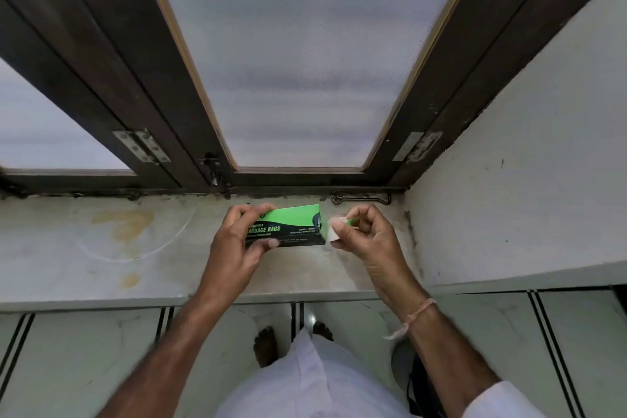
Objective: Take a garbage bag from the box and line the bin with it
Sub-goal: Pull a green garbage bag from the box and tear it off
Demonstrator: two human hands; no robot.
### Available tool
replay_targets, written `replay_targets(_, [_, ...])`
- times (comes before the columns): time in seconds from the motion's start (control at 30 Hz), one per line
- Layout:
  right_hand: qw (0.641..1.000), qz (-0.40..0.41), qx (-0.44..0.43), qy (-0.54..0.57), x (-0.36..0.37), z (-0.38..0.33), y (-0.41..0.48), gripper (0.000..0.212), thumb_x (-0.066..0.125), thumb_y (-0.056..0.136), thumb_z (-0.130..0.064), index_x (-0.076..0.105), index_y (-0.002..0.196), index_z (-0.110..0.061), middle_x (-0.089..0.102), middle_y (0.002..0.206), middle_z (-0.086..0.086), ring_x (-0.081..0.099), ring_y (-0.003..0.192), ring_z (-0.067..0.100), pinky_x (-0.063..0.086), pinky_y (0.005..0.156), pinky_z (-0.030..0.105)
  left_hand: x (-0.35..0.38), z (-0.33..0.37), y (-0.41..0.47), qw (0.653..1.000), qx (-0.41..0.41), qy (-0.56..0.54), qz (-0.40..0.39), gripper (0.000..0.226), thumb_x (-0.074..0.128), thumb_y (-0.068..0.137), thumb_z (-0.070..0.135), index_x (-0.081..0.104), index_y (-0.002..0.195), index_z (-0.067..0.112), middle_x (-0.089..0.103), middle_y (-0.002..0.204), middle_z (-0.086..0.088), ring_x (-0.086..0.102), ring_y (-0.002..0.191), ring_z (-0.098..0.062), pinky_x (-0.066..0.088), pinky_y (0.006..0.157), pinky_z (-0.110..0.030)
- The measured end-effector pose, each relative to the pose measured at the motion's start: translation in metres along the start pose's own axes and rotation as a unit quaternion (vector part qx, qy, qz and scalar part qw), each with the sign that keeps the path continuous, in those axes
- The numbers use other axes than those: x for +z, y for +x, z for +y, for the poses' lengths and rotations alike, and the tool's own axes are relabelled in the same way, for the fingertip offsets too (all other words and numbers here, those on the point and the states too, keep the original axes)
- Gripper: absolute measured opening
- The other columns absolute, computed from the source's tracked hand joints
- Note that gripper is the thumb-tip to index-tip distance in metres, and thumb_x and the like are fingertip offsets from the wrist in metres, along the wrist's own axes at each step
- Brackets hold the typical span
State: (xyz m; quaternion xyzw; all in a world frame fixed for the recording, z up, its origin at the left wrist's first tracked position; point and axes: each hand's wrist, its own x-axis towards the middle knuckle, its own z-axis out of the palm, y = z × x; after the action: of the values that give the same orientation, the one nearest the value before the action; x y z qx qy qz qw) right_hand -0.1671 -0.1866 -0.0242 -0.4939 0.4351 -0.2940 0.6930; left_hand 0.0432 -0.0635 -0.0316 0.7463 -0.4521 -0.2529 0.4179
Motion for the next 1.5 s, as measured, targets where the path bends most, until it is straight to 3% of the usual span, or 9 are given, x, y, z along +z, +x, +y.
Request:
replay_targets(0.1, [0.999, 0.039, 0.017, -0.004, -0.003, 0.002, -0.001, 0.022, 0.069, 0.093, 0.002, 0.068, 0.104, -0.017, 0.067, 0.116, 0.009, 0.070, 0.110, 0.025, 0.063, 0.083, 0.035, -0.007, 0.004, -0.002, 1.000, 0.008, -0.020, 0.001, 0.050, 0.079, 0.086, 0.015, 0.065, 0.133, 0.024, 0.057, 0.121, -0.001, 0.057, 0.109, 0.005, 0.044, 0.087, -0.004])
replay_targets(0.27, [0.927, 0.051, -0.176, -0.329, 0.008, 0.002, -0.011, 0.036, 0.075, 0.090, -0.013, 0.070, 0.122, -0.028, 0.061, 0.121, -0.009, 0.059, 0.109, 0.008, 0.048, 0.088, 0.015, -0.012, 0.009, -0.008, 0.999, 0.020, -0.027, 0.014, 0.051, 0.082, 0.083, 0.014, 0.066, 0.128, 0.031, 0.057, 0.122, -0.002, 0.057, 0.110, 0.003, 0.046, 0.084, -0.003])
replay_targets(0.33, [0.931, -0.003, -0.214, -0.296, 0.015, -0.007, -0.015, 0.038, 0.073, 0.093, -0.014, 0.068, 0.130, -0.023, 0.064, 0.122, -0.007, 0.063, 0.105, 0.010, 0.051, 0.082, 0.016, -0.014, 0.010, -0.011, 0.999, 0.023, -0.027, 0.016, 0.048, 0.081, 0.083, 0.022, 0.067, 0.129, 0.030, 0.057, 0.122, 0.001, 0.058, 0.111, 0.000, 0.048, 0.083, -0.006])
replay_targets(0.5, [0.958, -0.010, -0.211, -0.195, 0.018, -0.012, -0.022, 0.017, 0.075, 0.092, -0.010, 0.073, 0.109, -0.012, 0.073, 0.113, 0.000, 0.071, 0.105, 0.018, 0.061, 0.091, 0.037, -0.019, 0.013, -0.015, 0.999, 0.011, -0.024, 0.043, 0.051, 0.079, 0.082, 0.029, 0.068, 0.131, 0.024, 0.057, 0.120, 0.001, 0.057, 0.111, 0.002, 0.046, 0.082, -0.004])
replay_targets(0.7, [0.972, -0.046, -0.166, -0.159, 0.016, -0.017, -0.025, 0.041, 0.077, 0.091, -0.010, 0.066, 0.130, -0.017, 0.070, 0.128, -0.003, 0.066, 0.122, 0.014, 0.059, 0.094, 0.029, -0.021, 0.023, -0.018, 0.999, 0.020, -0.021, 0.031, 0.051, 0.078, 0.081, 0.035, 0.067, 0.131, 0.027, 0.057, 0.121, 0.004, 0.057, 0.113, -0.002, 0.046, 0.083, -0.005])
replay_targets(0.93, [0.968, -0.020, -0.214, -0.128, 0.009, -0.021, -0.027, 0.016, 0.074, 0.092, -0.023, 0.077, 0.093, -0.008, 0.071, 0.093, -0.002, 0.070, 0.091, 0.019, 0.060, 0.081, 0.030, -0.018, 0.030, -0.018, 0.998, 0.009, -0.019, 0.059, 0.053, 0.078, 0.081, 0.033, 0.067, 0.132, 0.023, 0.058, 0.122, 0.001, 0.058, 0.113, 0.001, 0.045, 0.085, -0.003])
replay_targets(1.13, [0.967, -0.031, -0.215, -0.131, 0.006, -0.023, -0.019, 0.012, 0.081, 0.087, -0.011, 0.075, 0.097, -0.013, 0.069, 0.100, 0.002, 0.072, 0.093, 0.021, 0.063, 0.084, 0.036, -0.011, 0.042, -0.018, 0.998, 0.015, -0.021, 0.060, 0.051, 0.079, 0.082, 0.024, 0.067, 0.131, 0.023, 0.058, 0.123, 0.000, 0.059, 0.113, 0.000, 0.048, 0.084, -0.005])
replay_targets(1.33, [0.943, -0.061, -0.253, -0.209, 0.003, -0.024, -0.014, 0.032, 0.074, 0.094, -0.019, 0.073, 0.126, -0.020, 0.058, 0.118, -0.001, 0.064, 0.103, 0.017, 0.061, 0.081, 0.025, -0.011, 0.043, -0.023, 0.997, 0.008, -0.002, 0.072, 0.051, 0.081, 0.083, 0.021, 0.067, 0.132, 0.022, 0.059, 0.122, -0.001, 0.060, 0.112, -0.002, 0.049, 0.085, -0.005])
replay_targets(1.5, [0.944, -0.064, -0.251, -0.205, -0.001, -0.024, -0.013, 0.010, 0.075, 0.093, -0.014, 0.075, 0.103, -0.016, 0.058, 0.114, 0.001, 0.064, 0.104, 0.017, 0.063, 0.080, 0.032, -0.010, 0.047, -0.026, 0.997, -0.001, -0.006, 0.081, 0.052, 0.079, 0.081, 0.028, 0.067, 0.131, 0.023, 0.059, 0.120, 0.000, 0.060, 0.111, -0.002, 0.049, 0.084, -0.005])
